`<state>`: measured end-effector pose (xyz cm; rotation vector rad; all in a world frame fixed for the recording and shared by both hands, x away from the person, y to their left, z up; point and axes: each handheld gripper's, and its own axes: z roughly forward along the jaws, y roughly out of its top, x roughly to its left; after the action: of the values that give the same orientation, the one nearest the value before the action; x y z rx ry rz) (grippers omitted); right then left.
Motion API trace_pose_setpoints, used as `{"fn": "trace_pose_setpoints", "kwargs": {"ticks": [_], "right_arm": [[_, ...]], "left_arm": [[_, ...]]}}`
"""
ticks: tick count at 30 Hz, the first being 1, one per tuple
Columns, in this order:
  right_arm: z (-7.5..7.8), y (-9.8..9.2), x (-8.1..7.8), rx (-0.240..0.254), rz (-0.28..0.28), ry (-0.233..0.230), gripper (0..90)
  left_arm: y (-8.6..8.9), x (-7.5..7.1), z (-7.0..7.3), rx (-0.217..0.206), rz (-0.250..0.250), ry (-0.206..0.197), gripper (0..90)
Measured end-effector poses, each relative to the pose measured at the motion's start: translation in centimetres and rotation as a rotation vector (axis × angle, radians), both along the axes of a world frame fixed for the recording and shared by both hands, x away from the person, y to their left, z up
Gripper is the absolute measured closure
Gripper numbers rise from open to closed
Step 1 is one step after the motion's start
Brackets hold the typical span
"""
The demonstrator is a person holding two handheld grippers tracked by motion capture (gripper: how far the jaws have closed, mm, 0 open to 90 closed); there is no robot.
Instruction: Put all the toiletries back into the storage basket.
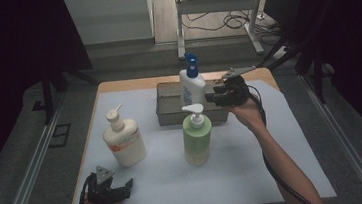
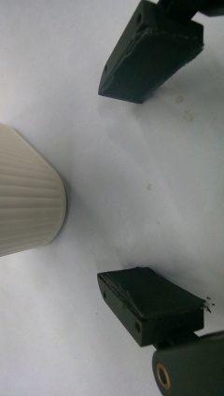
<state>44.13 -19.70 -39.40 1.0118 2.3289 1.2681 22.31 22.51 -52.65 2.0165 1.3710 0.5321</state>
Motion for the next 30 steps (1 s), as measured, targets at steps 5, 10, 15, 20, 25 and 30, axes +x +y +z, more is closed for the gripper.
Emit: {"fn": "trace_pose_setpoints", "kwargs": {"ticks": [5, 10, 15, 20, 25, 30], "right_arm": [[-0.6, -0.4, 0.2, -0.016, -0.048, -0.002, 58.5], [-1.6, -0.4, 0.8, -0.031, -0.081, 0.005, 69.4], [-2.5, 0.1, 1.5, -0.036, -0.104, 0.024, 78.1], [-3.4, 0.8, 2.3, -0.061, -0.113, 0.035, 85.2], [-4.0, 1.6, 2.9, -0.061, -0.114, 0.054, 87.6], [-4.8, 2.2, 3.5, -0.08, -0.111, 0.073, 88.5]], "left_arm": [[0.0, 0.0, 0.0, 0.0, 0.0, 0.0, 10.3], [0.0, 0.0, 0.0, 0.0, 0.0, 0.0, 10.3], [0.0, 0.0, 0.0, 0.0, 0.0, 0.0, 10.3], [0.0, 0.0, 0.0, -0.001, 0.0, 0.0, 10.3], [0.0, 0.0, 0.0, 0.0, 0.0, 0.0, 10.3], [0.0, 0.0, 0.0, -0.002, 0.0, -0.001, 10.3]]}}
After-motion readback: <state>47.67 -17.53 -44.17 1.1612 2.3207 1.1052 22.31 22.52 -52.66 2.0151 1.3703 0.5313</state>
